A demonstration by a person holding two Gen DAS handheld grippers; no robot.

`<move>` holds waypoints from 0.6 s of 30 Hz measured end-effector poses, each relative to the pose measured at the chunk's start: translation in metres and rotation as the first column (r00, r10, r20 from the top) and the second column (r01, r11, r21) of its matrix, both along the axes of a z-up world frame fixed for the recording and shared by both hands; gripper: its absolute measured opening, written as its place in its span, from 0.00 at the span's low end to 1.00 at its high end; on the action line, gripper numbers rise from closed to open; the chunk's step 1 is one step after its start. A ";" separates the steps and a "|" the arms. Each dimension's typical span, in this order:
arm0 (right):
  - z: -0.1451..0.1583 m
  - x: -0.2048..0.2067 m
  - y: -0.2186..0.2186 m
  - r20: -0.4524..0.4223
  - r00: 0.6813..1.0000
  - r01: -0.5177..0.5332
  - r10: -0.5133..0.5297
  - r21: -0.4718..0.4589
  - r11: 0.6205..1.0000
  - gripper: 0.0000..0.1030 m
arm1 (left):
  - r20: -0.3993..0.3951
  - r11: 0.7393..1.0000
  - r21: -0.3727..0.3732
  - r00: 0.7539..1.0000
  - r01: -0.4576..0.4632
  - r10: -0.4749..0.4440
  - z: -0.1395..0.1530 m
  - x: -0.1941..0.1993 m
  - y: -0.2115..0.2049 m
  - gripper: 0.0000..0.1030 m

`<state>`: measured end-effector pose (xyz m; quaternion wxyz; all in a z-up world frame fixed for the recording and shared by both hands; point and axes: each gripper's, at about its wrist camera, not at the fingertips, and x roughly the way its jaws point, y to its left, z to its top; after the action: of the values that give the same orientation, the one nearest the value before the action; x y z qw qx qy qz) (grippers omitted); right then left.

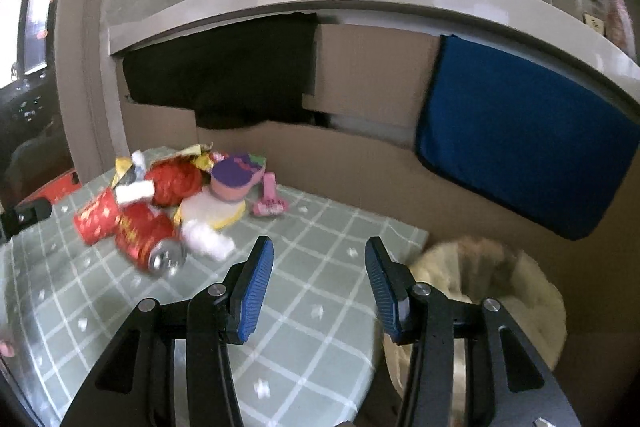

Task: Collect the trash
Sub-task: 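Reach both tools toward the trash pile and grasp the red paper cup with the left tool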

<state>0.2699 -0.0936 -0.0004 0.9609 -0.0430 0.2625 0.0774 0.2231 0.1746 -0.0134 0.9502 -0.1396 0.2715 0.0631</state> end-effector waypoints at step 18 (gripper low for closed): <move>-0.049 0.037 0.012 -0.115 0.992 -0.045 0.049 0.039 0.998 0.44 | -0.071 0.989 -0.117 0.993 0.090 -0.099 -0.044 0.070 0.079 0.56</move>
<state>0.3064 -0.0812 -0.0498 0.9426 -0.0272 0.3152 0.1071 0.2929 0.2536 -0.0573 0.9314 -0.1779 0.3174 0.0077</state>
